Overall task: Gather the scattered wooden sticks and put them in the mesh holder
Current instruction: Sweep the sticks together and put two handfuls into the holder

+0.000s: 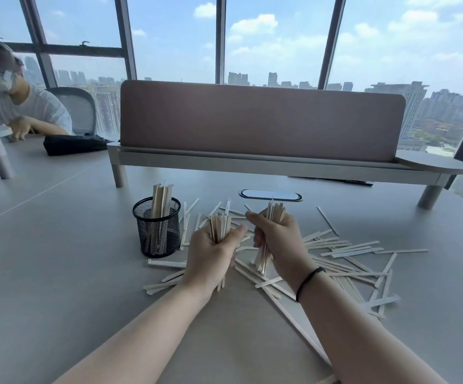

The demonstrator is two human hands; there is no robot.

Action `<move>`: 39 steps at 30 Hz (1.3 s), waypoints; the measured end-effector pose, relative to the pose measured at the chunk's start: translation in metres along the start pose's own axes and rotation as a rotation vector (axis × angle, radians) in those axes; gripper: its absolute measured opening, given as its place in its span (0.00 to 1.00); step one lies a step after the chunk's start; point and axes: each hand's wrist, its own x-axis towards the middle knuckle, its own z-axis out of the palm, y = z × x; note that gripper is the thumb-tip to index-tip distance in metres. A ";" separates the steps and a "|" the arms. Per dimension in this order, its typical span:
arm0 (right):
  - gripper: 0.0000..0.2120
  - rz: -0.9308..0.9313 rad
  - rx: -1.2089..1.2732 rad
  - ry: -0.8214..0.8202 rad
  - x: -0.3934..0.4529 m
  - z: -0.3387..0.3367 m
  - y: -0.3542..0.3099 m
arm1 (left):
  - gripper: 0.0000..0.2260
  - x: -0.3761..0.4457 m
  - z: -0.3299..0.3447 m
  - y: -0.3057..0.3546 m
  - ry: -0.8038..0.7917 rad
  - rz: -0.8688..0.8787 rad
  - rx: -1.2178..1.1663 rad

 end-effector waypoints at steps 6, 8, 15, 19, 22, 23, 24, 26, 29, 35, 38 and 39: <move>0.26 0.064 0.106 0.030 0.000 0.001 -0.007 | 0.28 0.010 -0.003 0.019 0.020 -0.126 -0.096; 0.29 0.064 0.112 -0.011 0.000 0.003 -0.011 | 0.31 0.024 -0.011 0.039 0.059 -0.127 -0.171; 0.25 0.051 0.152 -0.105 0.007 0.025 -0.028 | 0.30 0.102 -0.082 0.102 0.318 -0.015 -0.299; 0.25 0.096 0.263 -0.118 0.011 0.049 -0.039 | 0.25 0.127 -0.111 0.083 0.411 -0.111 -0.116; 0.25 0.150 0.335 -0.087 0.015 0.065 -0.045 | 0.20 0.128 -0.120 0.061 0.374 -0.128 0.138; 0.25 0.167 0.351 -0.078 0.017 0.070 -0.047 | 0.16 0.127 -0.123 0.055 0.358 -0.127 0.191; 0.26 0.184 0.367 -0.069 0.019 0.074 -0.050 | 0.12 0.126 -0.124 0.051 0.347 -0.129 0.225; 0.26 0.215 0.408 -0.052 0.025 0.084 -0.056 | 0.08 0.123 -0.128 0.049 0.353 -0.132 0.284; 0.25 0.234 0.485 -0.042 0.040 0.102 -0.068 | 0.11 0.117 -0.135 0.052 0.417 -0.091 0.335; 0.24 0.240 0.424 -0.096 0.074 0.158 -0.086 | 0.05 0.099 -0.143 0.048 0.535 0.039 0.211; 0.23 0.254 0.287 -0.128 0.079 0.181 -0.078 | 0.08 0.093 -0.140 0.049 0.573 0.061 0.118; 0.22 0.257 0.238 -0.134 0.080 0.187 -0.075 | 0.10 0.091 -0.139 0.048 0.585 0.066 0.104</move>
